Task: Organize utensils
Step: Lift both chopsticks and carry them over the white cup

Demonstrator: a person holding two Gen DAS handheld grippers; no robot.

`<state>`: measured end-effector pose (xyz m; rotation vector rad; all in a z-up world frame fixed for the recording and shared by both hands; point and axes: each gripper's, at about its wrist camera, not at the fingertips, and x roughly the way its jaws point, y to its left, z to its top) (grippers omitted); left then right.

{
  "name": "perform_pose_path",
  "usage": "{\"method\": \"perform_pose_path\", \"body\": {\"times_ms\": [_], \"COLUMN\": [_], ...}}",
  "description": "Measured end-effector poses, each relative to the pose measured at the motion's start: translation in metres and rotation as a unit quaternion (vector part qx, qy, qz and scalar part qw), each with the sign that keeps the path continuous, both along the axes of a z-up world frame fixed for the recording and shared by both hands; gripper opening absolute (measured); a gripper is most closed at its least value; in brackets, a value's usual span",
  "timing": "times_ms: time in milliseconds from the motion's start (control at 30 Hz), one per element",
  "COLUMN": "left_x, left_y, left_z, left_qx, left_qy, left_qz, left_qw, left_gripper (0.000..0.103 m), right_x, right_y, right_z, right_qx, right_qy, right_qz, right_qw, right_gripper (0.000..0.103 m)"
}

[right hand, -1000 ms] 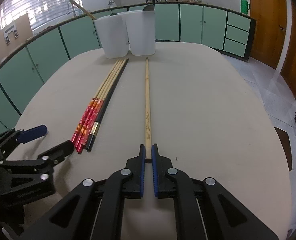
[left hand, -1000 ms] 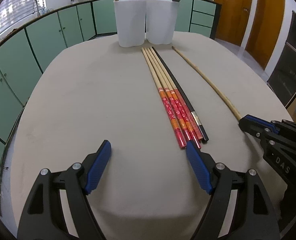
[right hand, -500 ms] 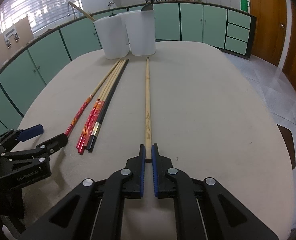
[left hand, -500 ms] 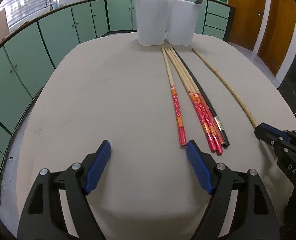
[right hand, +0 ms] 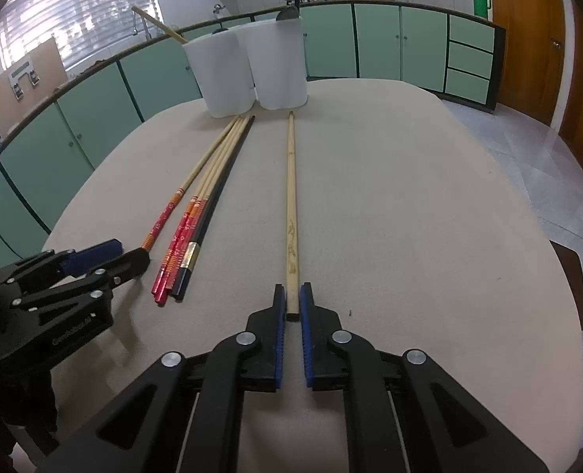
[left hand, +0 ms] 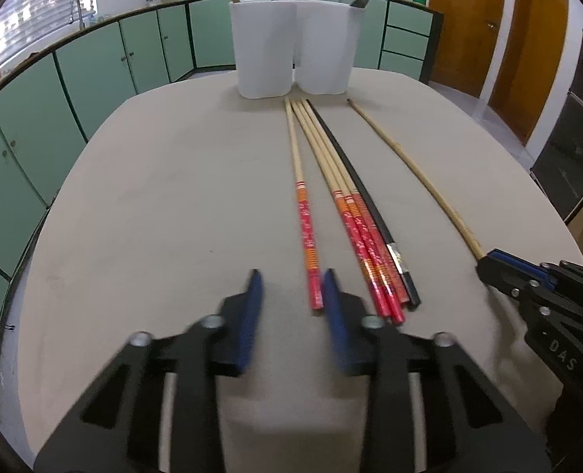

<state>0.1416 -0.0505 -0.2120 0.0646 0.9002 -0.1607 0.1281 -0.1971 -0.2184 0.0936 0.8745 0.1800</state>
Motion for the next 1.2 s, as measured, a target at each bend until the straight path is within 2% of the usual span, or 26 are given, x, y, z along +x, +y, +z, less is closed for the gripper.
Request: {"method": "perform_pose_path", "body": {"times_ms": [67,333,567,767,1200], "left_x": [-0.002,-0.008,-0.02,-0.028,-0.026], "left_y": [-0.003,-0.006,0.0,0.004,0.013], "left_z": [0.0,0.002,0.021,0.052,0.131], "left_qx": [-0.003,0.004,0.013,0.012,-0.019], "left_qy": [0.001,-0.006,-0.03,-0.067,-0.153], "left_qz": [-0.003,0.003,-0.001,-0.004,-0.007], "left_qw": [1.0,1.0,0.9995,0.9977,0.988], "left_gripper": [0.006,0.006,0.005,0.005,0.005], "right_x": [0.0,-0.001,-0.006,-0.008,-0.001], "right_y": [0.001,0.004,-0.001,-0.007,-0.015], "right_z": [0.0,0.002,0.011,0.04,0.113], "right_qx": [-0.003,-0.018,-0.007,-0.003,0.011], "right_qy": [-0.001,-0.005,-0.015,-0.047,-0.117], "right_qz": [0.0,-0.001,-0.004,-0.003,0.008], "right_qw": [1.0,1.0,1.0,0.999,0.993], "right_gripper": [0.009,0.007,0.007,0.007,0.007]}}
